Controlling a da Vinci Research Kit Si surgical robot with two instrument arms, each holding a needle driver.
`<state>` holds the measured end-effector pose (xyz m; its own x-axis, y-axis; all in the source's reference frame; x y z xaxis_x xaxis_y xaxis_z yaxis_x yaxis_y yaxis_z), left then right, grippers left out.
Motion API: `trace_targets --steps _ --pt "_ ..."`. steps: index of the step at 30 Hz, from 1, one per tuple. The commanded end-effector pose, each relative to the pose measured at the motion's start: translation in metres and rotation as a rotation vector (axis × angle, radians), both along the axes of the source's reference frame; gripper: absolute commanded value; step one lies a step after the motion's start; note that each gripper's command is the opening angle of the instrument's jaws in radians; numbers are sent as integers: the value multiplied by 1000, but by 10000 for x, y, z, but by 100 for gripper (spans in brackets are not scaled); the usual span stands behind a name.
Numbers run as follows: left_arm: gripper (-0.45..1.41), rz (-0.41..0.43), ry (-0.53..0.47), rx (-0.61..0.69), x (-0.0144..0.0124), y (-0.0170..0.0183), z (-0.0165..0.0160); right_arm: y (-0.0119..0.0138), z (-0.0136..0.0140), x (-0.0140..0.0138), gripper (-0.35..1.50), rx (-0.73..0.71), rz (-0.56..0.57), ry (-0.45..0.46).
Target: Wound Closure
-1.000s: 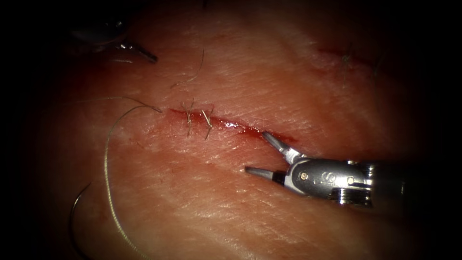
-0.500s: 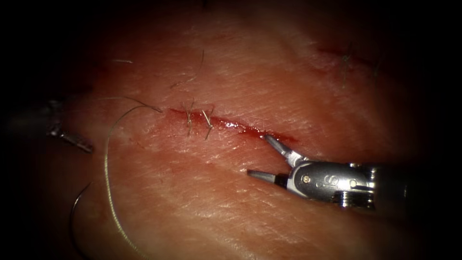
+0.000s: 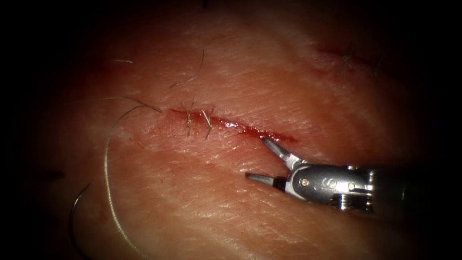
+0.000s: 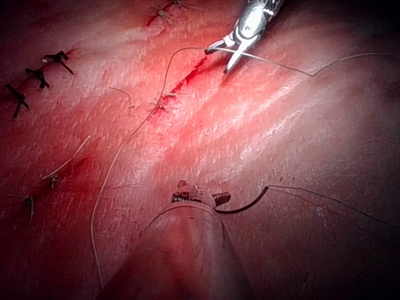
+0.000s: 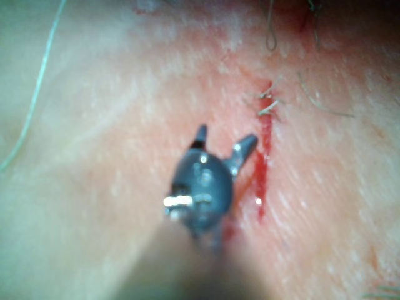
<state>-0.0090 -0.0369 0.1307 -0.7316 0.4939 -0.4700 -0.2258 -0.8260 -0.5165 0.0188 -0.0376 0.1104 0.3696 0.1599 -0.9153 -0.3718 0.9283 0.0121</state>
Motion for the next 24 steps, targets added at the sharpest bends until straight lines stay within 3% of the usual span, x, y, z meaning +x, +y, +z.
trace_targets --steps 1,9,17,24 --pt "81 4 6 -4 -10 -7 8 -4 5 6 148 1 -2 1" --pt "88 94 -15 -63 -29 -9 11 -5 6 7 148 0 -2 1" --pt "88 313 -19 -172 -56 -20 13 -6 7 9 148 -1 -1 0" --pt "86 535 31 -166 -73 -39 25 -6 6 9 148 -1 -1 0"
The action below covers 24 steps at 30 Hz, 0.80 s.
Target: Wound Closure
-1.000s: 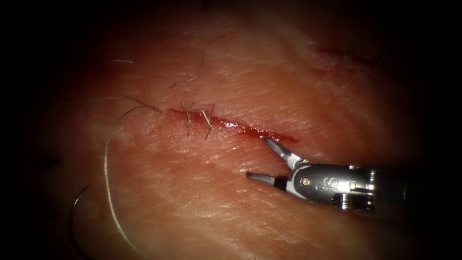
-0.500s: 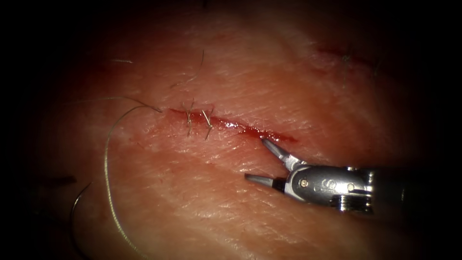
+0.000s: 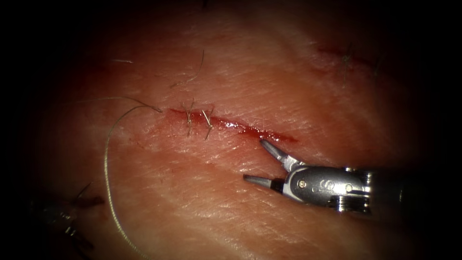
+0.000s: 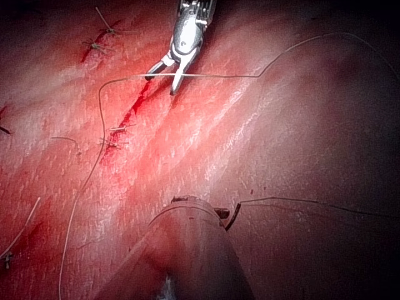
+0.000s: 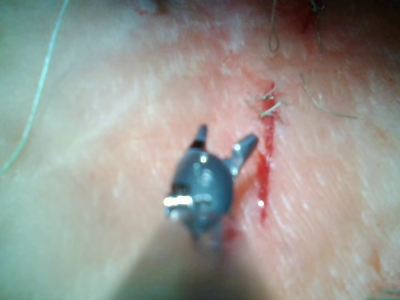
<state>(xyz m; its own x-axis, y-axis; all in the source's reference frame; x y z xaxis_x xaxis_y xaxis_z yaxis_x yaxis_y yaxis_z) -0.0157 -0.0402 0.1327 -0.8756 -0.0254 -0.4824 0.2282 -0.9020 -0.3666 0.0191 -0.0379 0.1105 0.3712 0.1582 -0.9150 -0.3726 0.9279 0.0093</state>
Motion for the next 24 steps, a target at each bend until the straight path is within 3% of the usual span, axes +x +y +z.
trace_targets --steps 1,14,24 --pt "86 21 8 6 -6 -7 7 -3 5 6 148 1 -1 2" --pt "86 41 12 17 4 -1 0 -5 6 9 148 -1 -2 3" --pt "88 86 11 57 34 -6 -19 -6 7 10 148 -1 -2 2"
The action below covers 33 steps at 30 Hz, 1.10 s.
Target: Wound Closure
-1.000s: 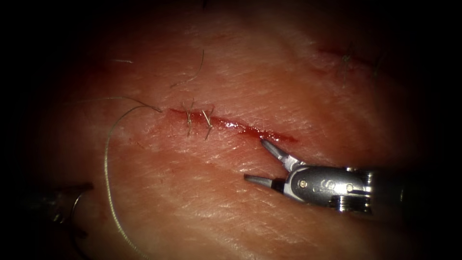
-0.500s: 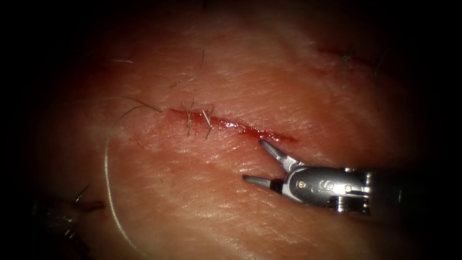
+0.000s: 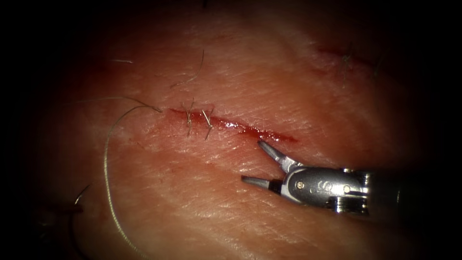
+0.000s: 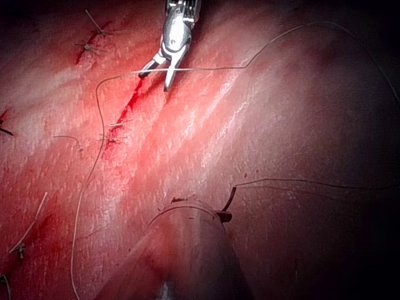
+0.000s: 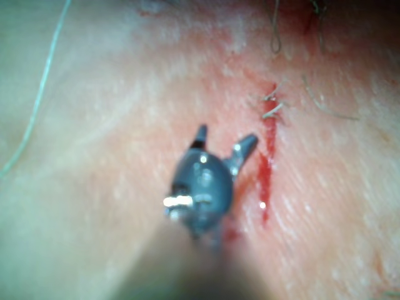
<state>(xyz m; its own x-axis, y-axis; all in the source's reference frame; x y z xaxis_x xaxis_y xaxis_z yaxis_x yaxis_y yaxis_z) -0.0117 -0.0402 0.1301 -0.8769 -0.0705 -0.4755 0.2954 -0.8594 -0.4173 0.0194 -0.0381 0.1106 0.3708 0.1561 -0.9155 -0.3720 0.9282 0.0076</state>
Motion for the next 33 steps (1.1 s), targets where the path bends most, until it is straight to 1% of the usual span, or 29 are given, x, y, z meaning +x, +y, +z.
trace_targets --steps 1,3,7,12,14,16,17,19,20,21,24,27,29,33 --pt "88 19 8 4 -3 -7 7 -4 6 7 148 0 -1 1" --pt "88 38 27 8 0 -9 10 -4 6 9 148 0 -2 3" --pt "88 117 54 -6 2 -18 21 -5 7 11 148 0 -5 2" --pt "84 143 56 -53 -8 -21 39 -6 7 12 148 0 -6 4" --pt "77 156 51 -93 -13 -20 48 -6 6 13 148 0 -7 4" --pt "62 171 49 -128 -15 -18 54 -6 6 13 148 0 -6 4" --pt "44 181 44 -137 -16 -15 56 -6 6 13 148 0 -6 4" --pt "-2 195 40 -158 -16 -10 60 -6 6 13 148 0 -9 6" --pt "-35 203 41 -183 -15 -6 61 -6 6 13 148 0 -9 6" --pt "-45 215 40 -210 -14 -4 63 -7 6 13 148 0 -9 6" --pt "-45 265 33 -269 -9 3 62 -6 6 13 148 1 -9 6" --pt "-45 275 38 -297 -8 13 51 -6 6 13 148 1 -9 6" --pt "-45 252 15 -316 -11 21 39 -6 6 13 148 1 -9 6" --pt "-45 178 -27 -323 -25 35 13 -6 5 12 148 1 -9 6"
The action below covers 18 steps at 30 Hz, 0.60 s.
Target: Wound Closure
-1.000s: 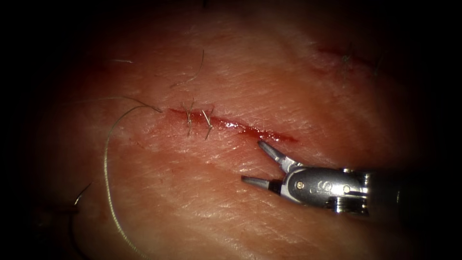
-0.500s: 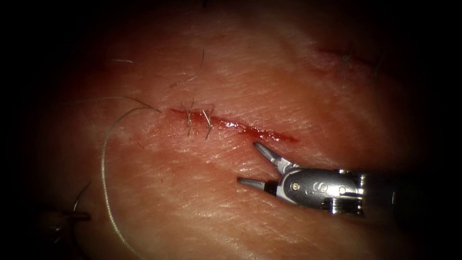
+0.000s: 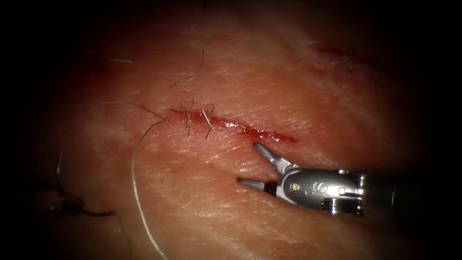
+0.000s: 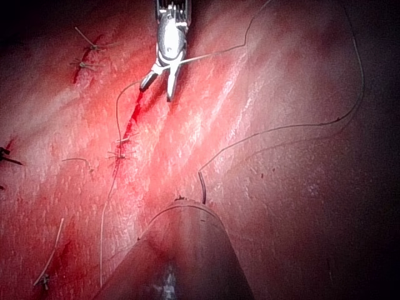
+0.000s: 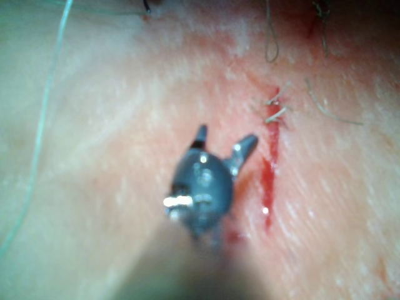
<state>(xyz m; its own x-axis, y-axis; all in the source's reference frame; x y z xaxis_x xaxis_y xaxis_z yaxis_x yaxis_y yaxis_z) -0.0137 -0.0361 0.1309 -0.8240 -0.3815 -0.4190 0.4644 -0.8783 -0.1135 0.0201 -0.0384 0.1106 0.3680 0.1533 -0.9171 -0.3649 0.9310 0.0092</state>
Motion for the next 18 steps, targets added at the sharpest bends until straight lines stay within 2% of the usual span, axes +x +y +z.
trace_targets --steps 1,7,13,18 --pt "-45 -16 -8 14 -11 -4 2 -3 5 5 148 2 -1 2" --pt "-45 -89 -68 11 -59 19 -8 3 0 -8 148 9 -2 1" --pt "-45 -122 -117 27 -117 41 3 19 -12 -41 148 16 33 -10" --pt "-45 -172 -156 36 -155 65 7 29 -22 -68 148 30 59 -35"
